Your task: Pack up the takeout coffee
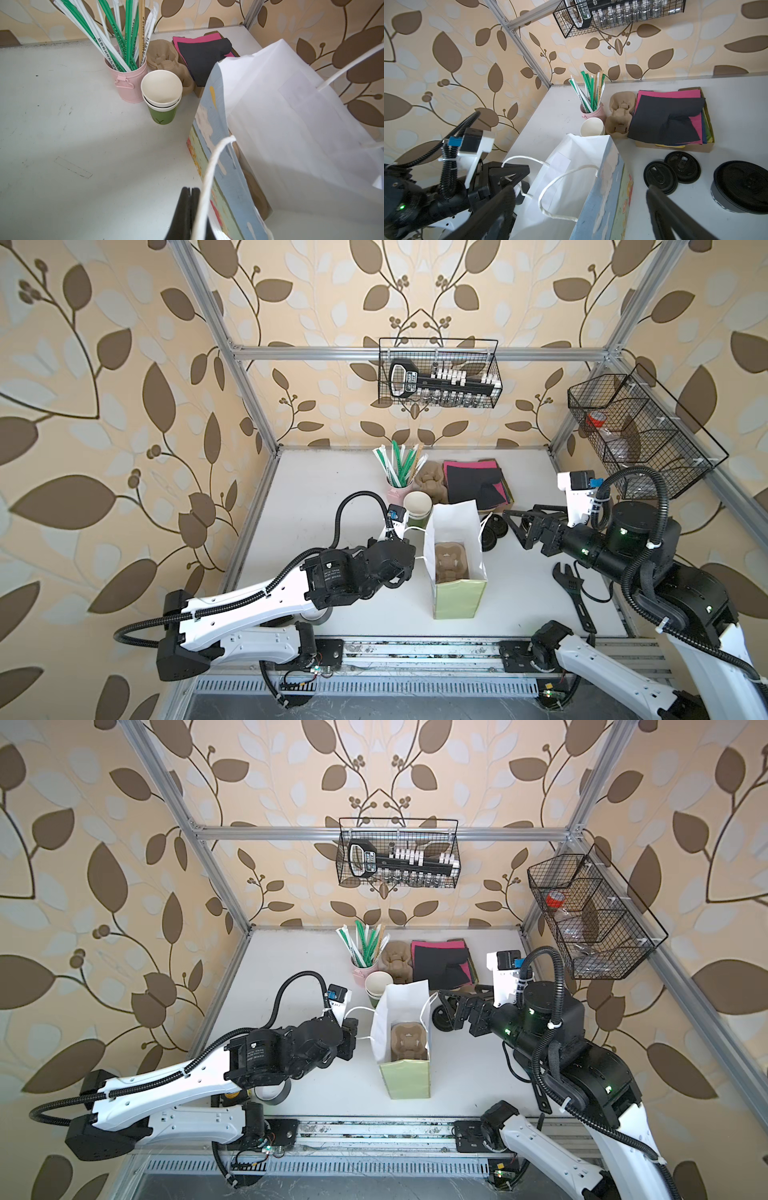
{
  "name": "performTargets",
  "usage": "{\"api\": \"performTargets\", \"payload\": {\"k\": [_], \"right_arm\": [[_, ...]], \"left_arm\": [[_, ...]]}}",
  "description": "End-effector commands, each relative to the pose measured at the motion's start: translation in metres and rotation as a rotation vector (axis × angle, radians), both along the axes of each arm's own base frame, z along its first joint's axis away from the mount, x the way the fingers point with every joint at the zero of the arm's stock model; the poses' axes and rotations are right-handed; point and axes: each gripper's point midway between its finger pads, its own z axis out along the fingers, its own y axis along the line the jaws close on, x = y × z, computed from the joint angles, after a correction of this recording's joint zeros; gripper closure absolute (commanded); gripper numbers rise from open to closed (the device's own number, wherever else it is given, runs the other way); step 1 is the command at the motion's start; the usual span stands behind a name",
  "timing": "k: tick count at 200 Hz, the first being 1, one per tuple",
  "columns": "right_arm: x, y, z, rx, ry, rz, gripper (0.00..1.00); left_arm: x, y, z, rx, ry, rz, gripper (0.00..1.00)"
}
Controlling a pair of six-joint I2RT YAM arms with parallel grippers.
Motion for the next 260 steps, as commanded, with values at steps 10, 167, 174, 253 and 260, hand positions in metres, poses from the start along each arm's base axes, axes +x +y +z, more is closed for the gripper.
{"api": "performTargets", "payload": {"k": [10,167,174,253,260], "right_arm": [[0.007,-0.014,-0.01,-0.063,0.018,-0.09,0.02],[-0.007,0.0,0.002,0.007,-0.075,0.028,0.0],[-0.007,-0.003,0.004,0.009,-0.082,0.014,0.0],[-0.009,-0.018,0.018,0.017,-0.108,-0.055,0.0],[-0.007,-0.019,0.013,0.0,-0.086,-0.069,0.0]], "left_arm": [[0.009,0.001,0.046,-0.091,-0.087,0.018,0.92],[-0.009,0.033,-0.043,-0.058,0.162,0.131,0.37],[-0.012,0.036,-0.051,-0.053,0.185,0.14,0.37],[-0.043,0.056,-0.119,0.012,0.374,0.185,0.37],[-0.045,0.058,-0.122,0.02,0.379,0.186,0.37]]}}
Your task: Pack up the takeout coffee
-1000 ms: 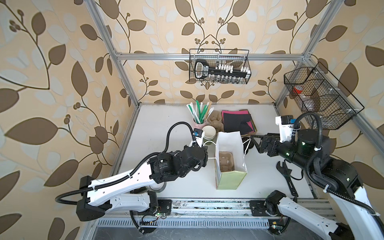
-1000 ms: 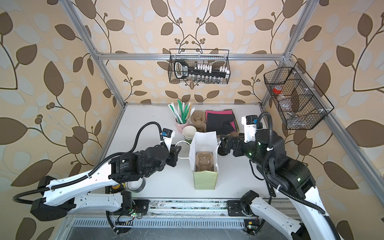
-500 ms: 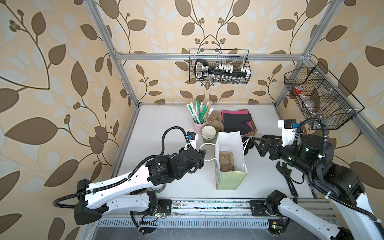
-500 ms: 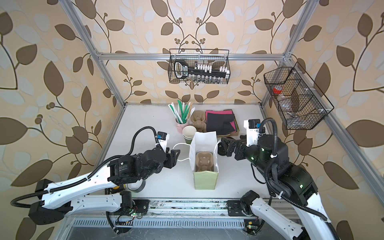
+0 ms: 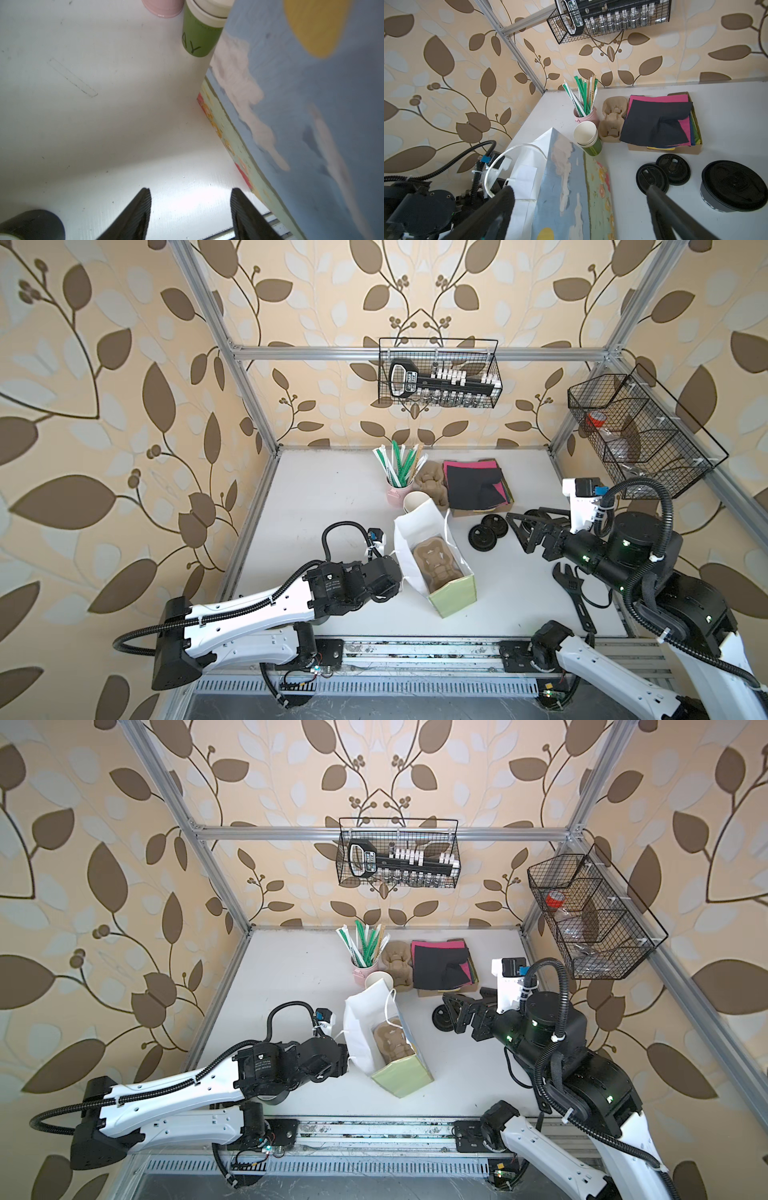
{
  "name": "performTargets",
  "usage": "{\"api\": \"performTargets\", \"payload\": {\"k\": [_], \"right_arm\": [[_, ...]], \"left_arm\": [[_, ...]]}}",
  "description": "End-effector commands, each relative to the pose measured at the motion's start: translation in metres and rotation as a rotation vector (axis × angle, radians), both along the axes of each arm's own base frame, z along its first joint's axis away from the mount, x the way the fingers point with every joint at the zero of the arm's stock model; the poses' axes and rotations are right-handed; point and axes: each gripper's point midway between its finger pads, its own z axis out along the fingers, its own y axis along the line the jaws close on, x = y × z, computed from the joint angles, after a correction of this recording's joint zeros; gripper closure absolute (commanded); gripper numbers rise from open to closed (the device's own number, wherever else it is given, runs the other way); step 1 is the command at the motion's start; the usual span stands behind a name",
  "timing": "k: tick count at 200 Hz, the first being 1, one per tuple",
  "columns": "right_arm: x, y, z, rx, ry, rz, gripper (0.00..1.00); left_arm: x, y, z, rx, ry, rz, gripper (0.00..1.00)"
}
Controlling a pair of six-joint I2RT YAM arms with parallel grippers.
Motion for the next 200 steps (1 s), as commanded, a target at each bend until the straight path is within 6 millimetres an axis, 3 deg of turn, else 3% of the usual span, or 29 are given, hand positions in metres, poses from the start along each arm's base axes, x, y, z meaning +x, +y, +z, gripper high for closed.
{"api": "performTargets", "payload": {"k": [1,28,98,142,178,200], "right_arm": [[-0.001,-0.008,0.009,-0.012,-0.014,-0.034,0.0],[0.002,-0.004,-0.001,-0.004,0.006,-0.03,0.0],[0.012,-0.003,-0.018,-0.061,0.059,-0.051,0.0],[0.017,0.007,-0.04,-0.08,0.126,-0.018,0.0],[0.019,0.012,-0.049,-0.079,0.143,-0.003,0.0],[0.02,0.015,-0.048,-0.072,0.138,0.006,0.0]], "left_arm": [[-0.012,0.013,-0.011,0.006,0.053,0.031,0.37],[-0.009,0.018,-0.008,0.023,0.028,0.044,0.37],[0.022,-0.025,0.078,-0.018,-0.158,-0.037,0.34],[0.03,-0.038,0.102,-0.031,-0.216,-0.059,0.32],[0.033,-0.042,0.127,-0.062,-0.271,-0.082,0.2],[0.033,-0.047,0.149,-0.118,-0.312,-0.115,0.07]]}}
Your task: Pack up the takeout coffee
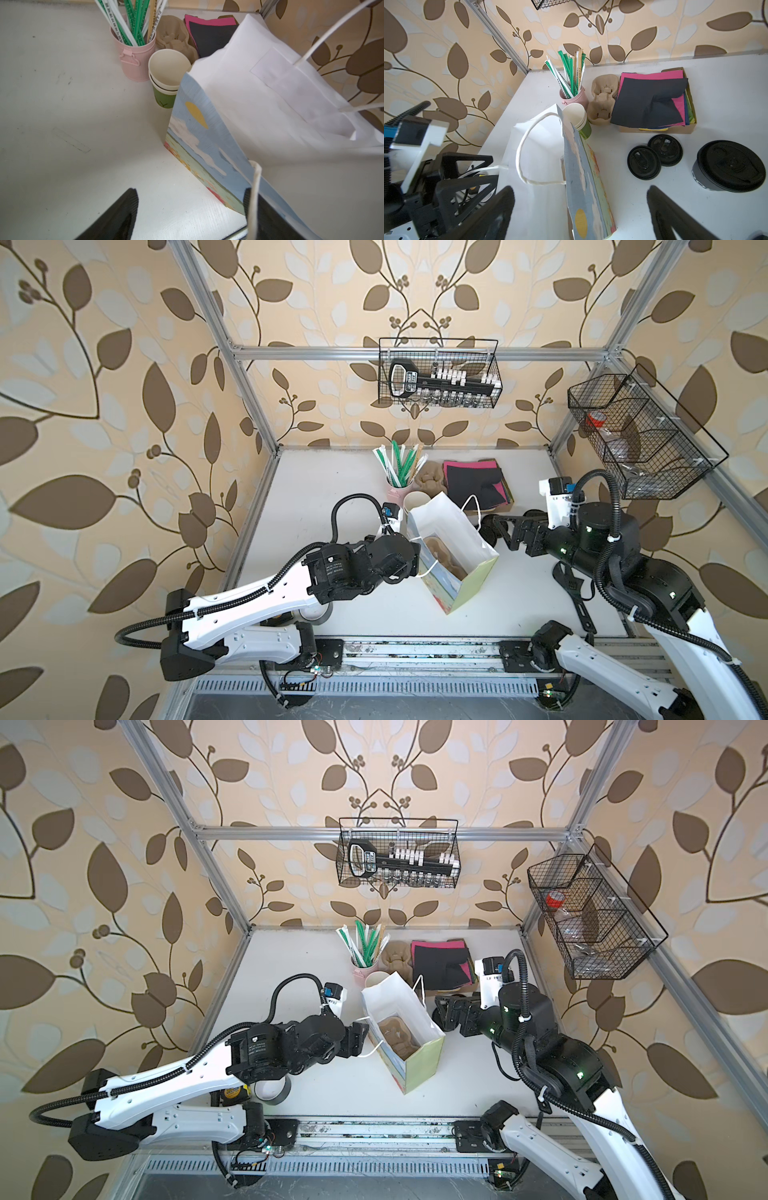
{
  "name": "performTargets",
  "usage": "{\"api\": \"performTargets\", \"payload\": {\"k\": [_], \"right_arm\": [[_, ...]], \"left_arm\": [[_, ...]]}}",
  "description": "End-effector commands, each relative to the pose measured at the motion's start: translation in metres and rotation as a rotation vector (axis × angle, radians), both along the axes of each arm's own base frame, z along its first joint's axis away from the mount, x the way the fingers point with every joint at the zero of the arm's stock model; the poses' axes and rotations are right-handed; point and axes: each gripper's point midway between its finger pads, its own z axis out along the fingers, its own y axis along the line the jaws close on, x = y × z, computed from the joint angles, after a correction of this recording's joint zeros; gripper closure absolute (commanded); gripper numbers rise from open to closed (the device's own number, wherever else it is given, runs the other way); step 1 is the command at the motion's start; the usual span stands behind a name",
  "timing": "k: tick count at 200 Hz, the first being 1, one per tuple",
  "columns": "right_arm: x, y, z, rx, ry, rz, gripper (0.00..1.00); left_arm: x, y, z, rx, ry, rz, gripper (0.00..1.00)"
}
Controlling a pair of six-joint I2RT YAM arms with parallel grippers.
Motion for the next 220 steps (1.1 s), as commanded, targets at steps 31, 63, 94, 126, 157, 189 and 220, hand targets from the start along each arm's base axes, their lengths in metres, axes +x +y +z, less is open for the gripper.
{"api": "performTargets", "payload": {"k": [31,63,94,126,157,189,220], "right_arm": [[0.001,0.008,-0.013,0.0,0.028,0.033,0.0],[0.004,0.005,-0.015,-0.011,0.024,0.012,0.0],[0.012,-0.016,-0.018,-0.086,0.047,-0.102,0.0],[0.026,-0.072,-0.03,-0.254,0.136,-0.368,0.0],[0.042,-0.098,-0.06,-0.273,0.267,-0.463,0.0],[0.055,-0.124,-0.082,-0.239,0.36,-0.567,0.0],[0.063,-0.145,-0.102,-0.266,0.446,-0.671,0.0]], "left_arm": [[0.002,-0.009,0.067,-0.117,-0.133,-0.065,0.05],[-0.003,-0.011,0.098,-0.191,-0.178,-0.107,0.04],[-0.006,0.005,0.134,-0.229,-0.247,-0.105,0.02],[-0.007,0.037,0.148,-0.183,-0.307,-0.066,0.01],[-0.012,0.062,0.131,-0.116,-0.3,-0.048,0.01],[-0.021,0.07,0.083,-0.069,-0.197,-0.049,0.01],[-0.028,0.074,0.034,-0.037,-0.067,-0.011,0.02]]}}
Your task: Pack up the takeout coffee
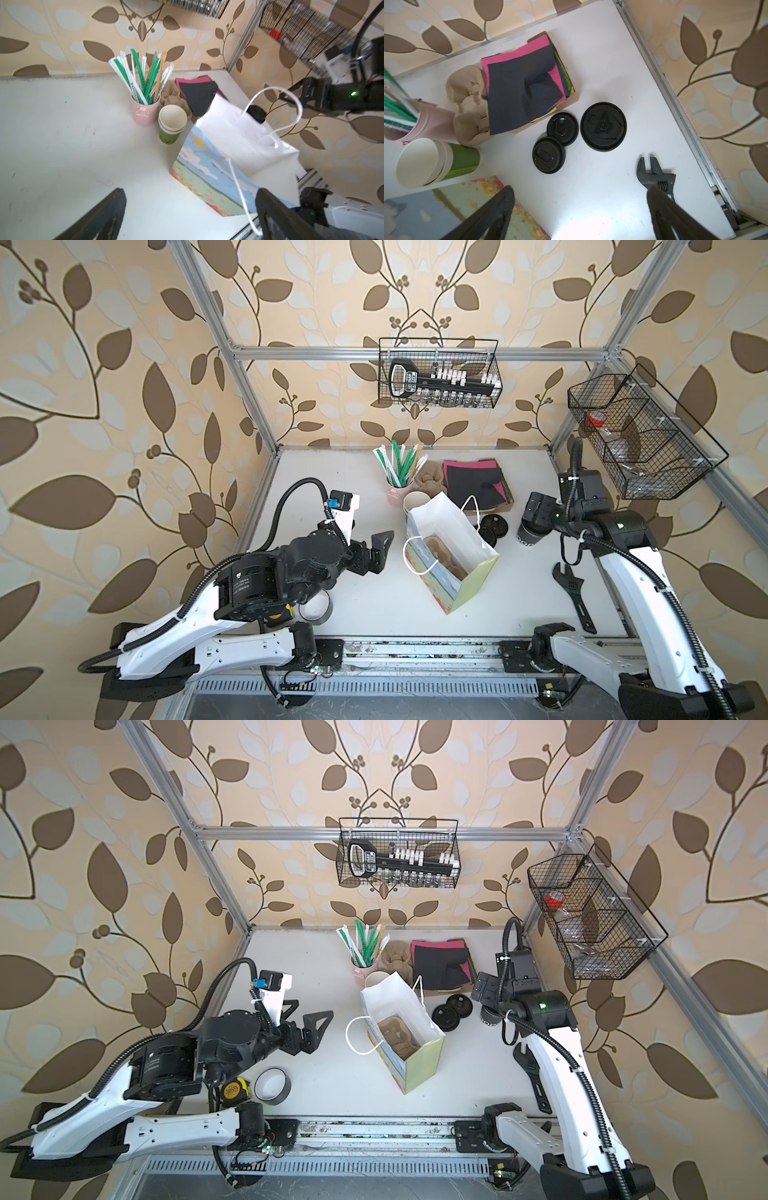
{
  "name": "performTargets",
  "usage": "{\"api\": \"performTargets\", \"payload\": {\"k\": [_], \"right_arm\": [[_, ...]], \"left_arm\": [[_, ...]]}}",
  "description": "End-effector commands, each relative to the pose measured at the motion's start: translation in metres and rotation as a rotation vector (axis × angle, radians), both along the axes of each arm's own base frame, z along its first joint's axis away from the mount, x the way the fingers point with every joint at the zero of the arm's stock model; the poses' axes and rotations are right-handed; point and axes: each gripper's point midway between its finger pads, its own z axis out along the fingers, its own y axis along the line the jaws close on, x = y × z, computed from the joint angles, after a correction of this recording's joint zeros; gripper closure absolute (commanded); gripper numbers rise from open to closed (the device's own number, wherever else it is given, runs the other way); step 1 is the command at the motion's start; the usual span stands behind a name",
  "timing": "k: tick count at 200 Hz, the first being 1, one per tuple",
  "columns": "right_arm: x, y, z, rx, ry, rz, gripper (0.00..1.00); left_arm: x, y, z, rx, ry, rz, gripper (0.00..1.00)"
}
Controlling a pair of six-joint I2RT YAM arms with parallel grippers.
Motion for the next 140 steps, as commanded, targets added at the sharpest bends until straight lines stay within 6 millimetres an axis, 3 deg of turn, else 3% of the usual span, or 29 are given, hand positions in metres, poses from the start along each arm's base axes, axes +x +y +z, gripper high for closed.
{"api": "performTargets", "payload": {"k": [1,30,47,51,79,110,137,140], "right_arm": [[-0.001,-0.011,-0.02,-0.012,0.08,-0.062,0.0],[0.008,-0.018,-0.041,-0.021,0.136,-0.093,0.0],[0.014,-0.02,-0.044,-0.017,0.135,-0.098,0.0],[0.012,-0.021,-0.052,-0.019,0.157,-0.099,0.0],[0.015,-0.027,-0.06,-0.002,0.169,-0.127,0.02],[0.021,-0.037,-0.075,0.033,0.225,-0.172,0.04],[0.028,-0.037,-0.09,0.058,0.274,-0.172,0.08],[0.033,-0.038,-0.085,0.058,0.264,-0.17,0.08]], "left_arm": [[-0.006,0.006,-0.04,0.041,0.116,0.038,0.02],[-0.012,0.001,-0.083,0.082,0.233,0.055,0.04],[-0.015,-0.002,-0.1,0.094,0.278,0.061,0.05],[-0.016,-0.002,-0.103,0.097,0.288,0.062,0.05],[-0.016,-0.001,-0.112,0.104,0.302,0.075,0.05],[-0.018,-0.013,-0.121,0.103,0.327,0.047,0.05],[-0.021,-0.024,-0.144,0.115,0.38,0.028,0.06],[-0.021,-0.025,-0.146,0.116,0.384,0.026,0.06]]}}
